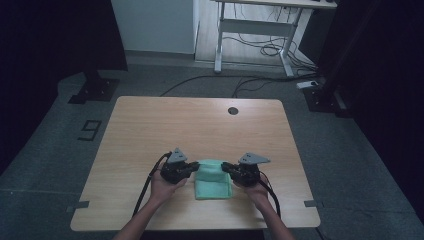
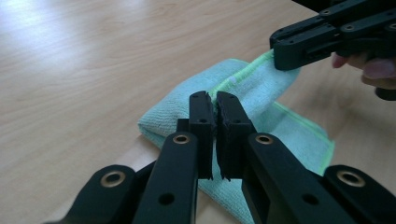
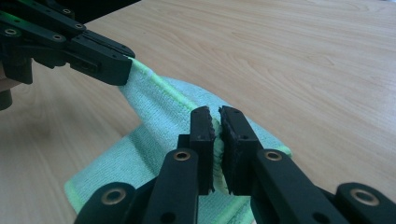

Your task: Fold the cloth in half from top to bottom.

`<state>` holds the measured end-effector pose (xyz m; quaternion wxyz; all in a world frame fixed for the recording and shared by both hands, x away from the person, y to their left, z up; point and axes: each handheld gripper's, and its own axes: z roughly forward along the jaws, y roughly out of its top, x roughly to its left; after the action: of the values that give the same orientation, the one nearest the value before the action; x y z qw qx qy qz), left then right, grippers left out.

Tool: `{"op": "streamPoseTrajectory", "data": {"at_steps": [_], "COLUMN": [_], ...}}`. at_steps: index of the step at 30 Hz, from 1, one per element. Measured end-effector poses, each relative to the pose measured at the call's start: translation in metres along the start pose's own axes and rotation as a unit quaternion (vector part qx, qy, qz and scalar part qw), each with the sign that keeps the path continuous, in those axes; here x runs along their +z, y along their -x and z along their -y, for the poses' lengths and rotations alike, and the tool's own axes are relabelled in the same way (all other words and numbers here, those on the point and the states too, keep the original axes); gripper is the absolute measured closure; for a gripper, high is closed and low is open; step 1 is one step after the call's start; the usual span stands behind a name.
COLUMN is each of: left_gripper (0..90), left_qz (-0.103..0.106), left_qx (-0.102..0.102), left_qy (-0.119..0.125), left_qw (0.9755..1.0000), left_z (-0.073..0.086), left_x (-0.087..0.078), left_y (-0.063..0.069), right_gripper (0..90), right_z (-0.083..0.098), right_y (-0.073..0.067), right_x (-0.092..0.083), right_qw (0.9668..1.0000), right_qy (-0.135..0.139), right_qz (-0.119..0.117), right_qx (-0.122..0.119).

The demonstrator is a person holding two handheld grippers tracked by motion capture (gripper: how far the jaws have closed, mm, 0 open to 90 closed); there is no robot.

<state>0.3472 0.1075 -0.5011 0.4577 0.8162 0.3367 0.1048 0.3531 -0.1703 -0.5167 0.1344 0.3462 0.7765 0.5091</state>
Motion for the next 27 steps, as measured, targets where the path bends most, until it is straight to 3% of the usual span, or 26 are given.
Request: {"op": "streamPoseTrajectory", "data": {"at_steps": [5, 16, 21, 24, 27], "left_gripper": [84.9, 84.0, 83.3, 82.9, 82.9], "left_qz": [0.001, 0.005, -0.016, -0.041, -0.045], "left_qx": [0.012, 0.048, 0.071, 0.105, 0.103], "left_qy": [-0.006, -0.029, -0.063, -0.084, -0.092], "left_qw": [0.9999, 0.9984, 0.9953, 0.9900, 0.9894], "left_z": [0.010, 0.028, 0.033, 0.035, 0.030], "left_x": [-0.001, 0.005, 0.019, 0.028, 0.033], "left_y": [0.010, 0.038, 0.045, 0.050, 0.048], "right_gripper": [82.7, 82.5, 82.4, 82.4, 82.4], "right_z": [0.011, 0.037, 0.043, 0.043, 0.042], "right_y": [-0.006, -0.015, -0.016, -0.017, -0.013], "right_x": [-0.008, -0.017, -0.011, -0.006, -0.002], "right_qw": [0.9999, 0.9995, 0.9974, 0.9967, 0.9966], "right_qy": [0.005, -0.028, -0.072, -0.081, -0.082], "right_qz": [-0.011, -0.012, -0.007, -0.005, -0.007], "right_qx": [0.002, -0.008, -0.004, -0.008, -0.002]}}
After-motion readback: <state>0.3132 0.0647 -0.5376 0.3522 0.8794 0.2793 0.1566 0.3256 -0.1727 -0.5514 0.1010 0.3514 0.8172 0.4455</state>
